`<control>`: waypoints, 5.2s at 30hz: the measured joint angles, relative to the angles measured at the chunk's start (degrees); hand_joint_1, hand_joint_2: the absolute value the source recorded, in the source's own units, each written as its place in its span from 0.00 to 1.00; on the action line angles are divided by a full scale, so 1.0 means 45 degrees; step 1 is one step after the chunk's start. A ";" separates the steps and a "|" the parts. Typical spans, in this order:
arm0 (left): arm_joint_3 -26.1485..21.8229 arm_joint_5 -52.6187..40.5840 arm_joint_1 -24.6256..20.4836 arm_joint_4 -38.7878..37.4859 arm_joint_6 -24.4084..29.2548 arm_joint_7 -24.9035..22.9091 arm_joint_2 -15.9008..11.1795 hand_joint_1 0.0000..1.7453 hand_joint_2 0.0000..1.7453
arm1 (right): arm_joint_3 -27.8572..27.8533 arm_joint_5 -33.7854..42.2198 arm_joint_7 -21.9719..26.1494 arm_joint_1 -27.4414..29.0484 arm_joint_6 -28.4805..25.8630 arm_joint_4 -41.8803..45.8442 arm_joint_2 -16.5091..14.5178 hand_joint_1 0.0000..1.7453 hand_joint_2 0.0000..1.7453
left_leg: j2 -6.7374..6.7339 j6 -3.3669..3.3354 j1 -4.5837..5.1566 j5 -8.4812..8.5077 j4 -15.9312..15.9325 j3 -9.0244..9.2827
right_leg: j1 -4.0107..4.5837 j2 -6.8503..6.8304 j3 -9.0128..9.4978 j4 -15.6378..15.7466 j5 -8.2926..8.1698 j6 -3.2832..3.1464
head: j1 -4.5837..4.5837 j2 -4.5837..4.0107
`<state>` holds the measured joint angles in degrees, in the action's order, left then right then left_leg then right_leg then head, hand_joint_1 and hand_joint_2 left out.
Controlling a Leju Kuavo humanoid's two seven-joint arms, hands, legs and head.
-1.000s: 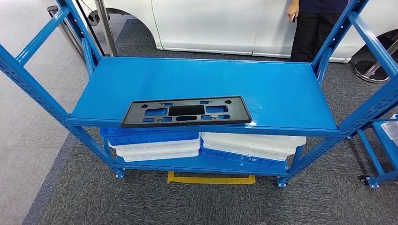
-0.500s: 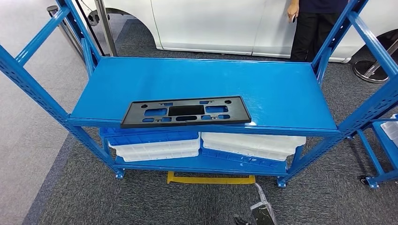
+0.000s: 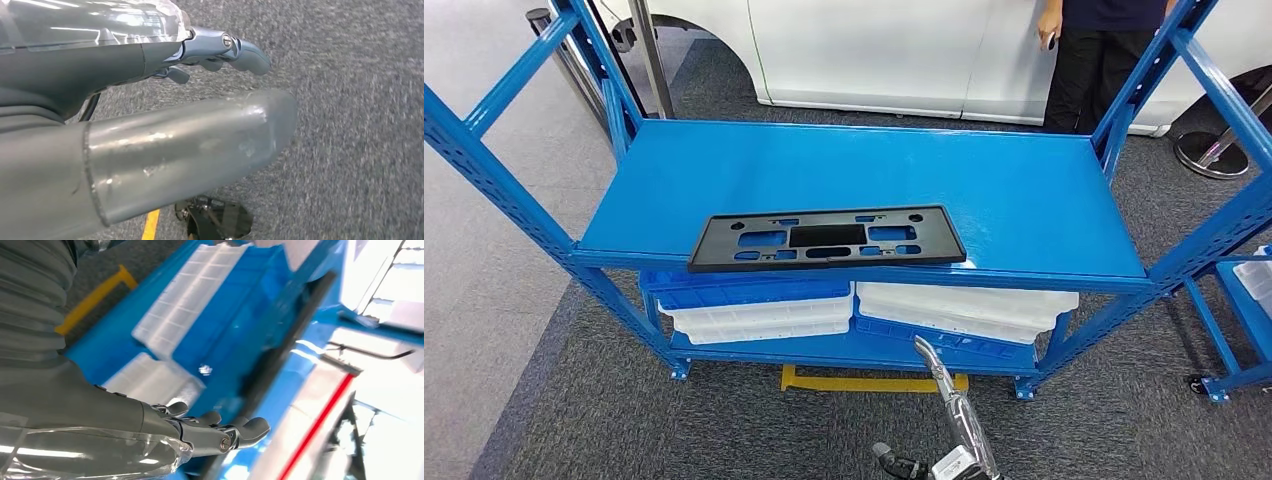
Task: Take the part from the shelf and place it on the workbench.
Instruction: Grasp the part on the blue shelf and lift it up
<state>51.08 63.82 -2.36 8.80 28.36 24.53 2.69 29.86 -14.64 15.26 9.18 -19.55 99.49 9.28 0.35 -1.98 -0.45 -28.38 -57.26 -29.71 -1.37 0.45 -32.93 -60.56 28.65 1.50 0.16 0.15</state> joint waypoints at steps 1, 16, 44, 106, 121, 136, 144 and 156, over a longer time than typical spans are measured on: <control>0.0095 -0.0016 -0.0007 -0.0001 -0.0063 0.0021 0.0000 0.00 0.00 | 0.0111 -0.0247 -0.0203 -0.0008 -0.0013 0.0262 0.0071 0.00 1.00 | -0.0016 -0.0061 -0.0045 0.0076 0.0121 0.0065 | 0.0017 -0.0014 -0.0187 -0.0425 0.0278 0.0009 | -0.0004 0.0000; 0.0875 0.0053 -0.0082 -0.0043 -0.0408 0.0035 -0.0027 0.00 0.00 | 0.0558 -0.7044 -0.1847 -0.0283 -0.1920 0.1672 0.0314 0.00 1.00 | 0.0002 0.0592 -0.0069 -0.0732 -0.0714 -0.0097 | 0.0070 -0.0048 -0.0154 0.0171 -0.0307 -0.0618 | 0.0007 0.0000; 0.1903 -0.0307 -0.0311 -0.0201 -0.1413 0.0227 -0.0303 0.00 0.00 | 0.1081 -1.6311 -0.4883 -0.2708 -0.3430 -0.1762 -0.1084 0.00 1.00 | -0.0004 0.0343 0.0048 0.0199 -0.0065 -0.0326 | 0.0198 -0.0093 -0.0112 0.0272 -0.0353 -0.0506 | 0.0002 0.0000; 0.3287 0.0631 -0.0241 -0.0787 -0.3117 0.0521 -0.1098 0.00 0.00 | 0.1068 -1.5279 -0.4228 -0.3980 -0.3112 -0.3998 -0.1991 0.00 1.00 | -0.0008 0.0467 -0.0054 -0.0353 -0.0108 0.0157 | 0.0264 -0.0032 -0.0376 0.0259 -0.0566 -0.0598 | 0.0005 0.0000; 0.3500 0.0645 -0.0283 -0.0732 -0.3143 0.0448 -0.1256 0.00 0.00 | 0.1644 -1.5363 -0.4262 -0.4664 -0.2272 -0.4715 -0.2220 0.00 1.00 | -0.0017 0.0323 -0.0051 0.0608 -0.0163 -0.0869 | 0.0270 -0.0043 0.0417 0.0377 0.0108 -0.0410 | 0.0007 0.0000; 0.3828 0.0437 -0.0347 -0.0718 -0.2679 0.0467 -0.1254 0.00 0.00 | 0.1991 -1.5529 -0.4566 -0.5374 -0.1960 -0.5946 -0.2502 0.00 1.00 | 0.0000 0.0440 -0.0029 0.0211 -0.0132 -0.0449 | 0.0307 -0.0020 -0.0267 0.0296 -0.0476 -0.0575 | 0.0009 0.0000; 0.4017 0.0284 -0.0349 -0.0713 -0.2677 0.0816 -0.1280 0.00 0.00 | 0.2043 -1.5685 -0.4966 -0.5789 -0.1912 -0.6794 -0.2874 0.00 1.00 | -0.0012 0.0747 -0.0066 -0.0840 -0.3255 -0.2042 | 0.0243 -0.0067 -0.0018 0.0442 -0.0417 -0.0837 | 0.0011 0.0000; 0.4384 0.0074 -0.0408 -0.0713 -0.2736 0.1212 -0.1234 0.00 0.00 | 0.1948 -1.5809 -0.5217 -0.6259 -0.1793 -0.7729 -0.3190 1.00 1.00 | -0.0061 0.0021 -0.0060 0.0593 0.0067 -0.0625 | 0.0253 -0.0047 -0.1164 -0.2132 0.1049 -0.0236 | 0.0006 0.0000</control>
<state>70.81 64.16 -4.20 5.60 16.04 29.98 -2.86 38.62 -85.78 -8.22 -18.98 -27.62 64.71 -5.07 0.07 -1.88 -0.72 -25.71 -56.95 -32.52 -0.23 0.24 -38.17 -70.15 33.37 0.44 0.19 0.15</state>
